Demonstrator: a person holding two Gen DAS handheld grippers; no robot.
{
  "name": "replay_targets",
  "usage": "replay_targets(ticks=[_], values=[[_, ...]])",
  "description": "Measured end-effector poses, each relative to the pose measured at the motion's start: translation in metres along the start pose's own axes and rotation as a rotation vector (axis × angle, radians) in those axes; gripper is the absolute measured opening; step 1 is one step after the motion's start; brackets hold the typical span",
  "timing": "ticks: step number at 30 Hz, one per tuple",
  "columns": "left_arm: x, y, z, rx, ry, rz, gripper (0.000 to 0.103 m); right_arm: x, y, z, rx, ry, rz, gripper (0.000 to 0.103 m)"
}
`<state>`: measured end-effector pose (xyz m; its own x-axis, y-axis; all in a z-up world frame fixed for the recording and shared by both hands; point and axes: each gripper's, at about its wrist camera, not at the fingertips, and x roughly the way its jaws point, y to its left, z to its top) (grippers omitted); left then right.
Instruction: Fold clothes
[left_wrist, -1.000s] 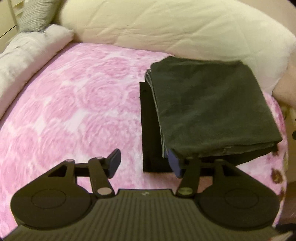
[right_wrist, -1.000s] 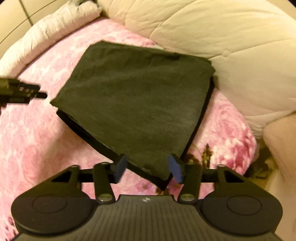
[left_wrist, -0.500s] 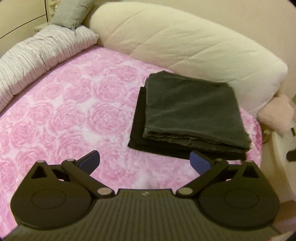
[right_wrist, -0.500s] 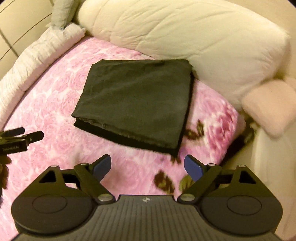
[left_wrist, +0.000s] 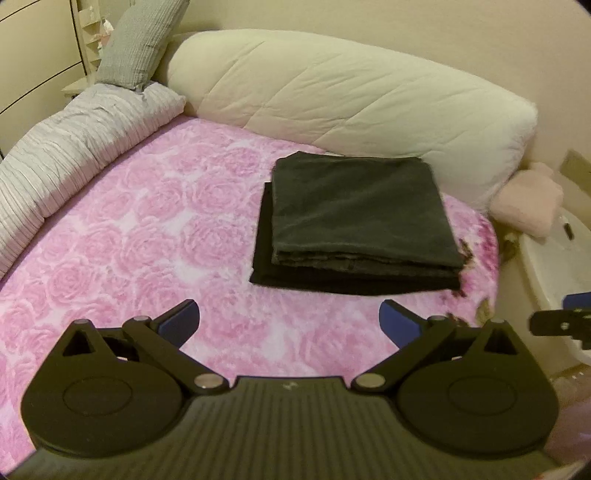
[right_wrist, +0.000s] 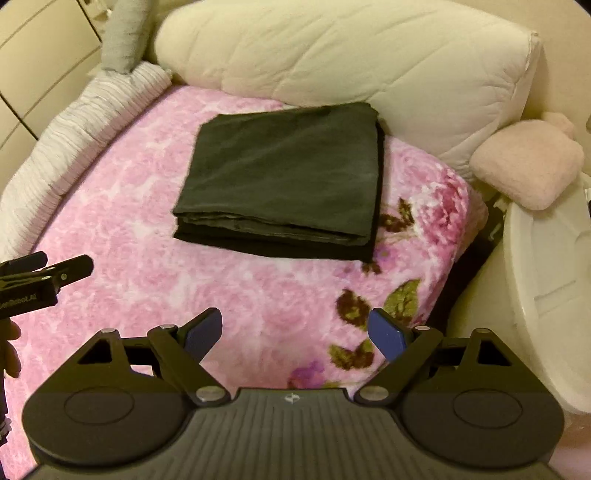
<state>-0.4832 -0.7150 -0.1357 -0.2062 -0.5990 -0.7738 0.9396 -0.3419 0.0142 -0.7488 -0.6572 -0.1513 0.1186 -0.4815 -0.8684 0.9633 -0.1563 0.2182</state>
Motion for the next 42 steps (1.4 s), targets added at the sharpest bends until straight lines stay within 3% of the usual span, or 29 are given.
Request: replay_targets(ticks=[10, 20, 25, 32, 42], values=[[-0.098, -0.02, -0.048, -0.045, -0.03, 0.029, 0.102, -0.07, 0.02, -0.055, 0.018, -0.123, -0.004, 0.088], [-0.164, -0.003, -0.081, -0.048, -0.074, 0.002, 0.102, -0.132, 0.05, -0.099, 0.034, -0.189, -0.07, 0.088], [-0.188, 0.021, -0.095, -0.027, -0.088, -0.046, 0.102, -0.146, 0.079, -0.117, 0.051, -0.223, -0.106, 0.088], [-0.22, 0.061, -0.122, -0.009, -0.116, -0.047, 0.102, -0.159, 0.119, -0.145, 0.061, -0.25, -0.121, 0.088], [-0.239, 0.068, -0.139, 0.027, -0.139, -0.07, 0.102, -0.176, 0.173, -0.184, 0.076, -0.288, -0.143, 0.088]])
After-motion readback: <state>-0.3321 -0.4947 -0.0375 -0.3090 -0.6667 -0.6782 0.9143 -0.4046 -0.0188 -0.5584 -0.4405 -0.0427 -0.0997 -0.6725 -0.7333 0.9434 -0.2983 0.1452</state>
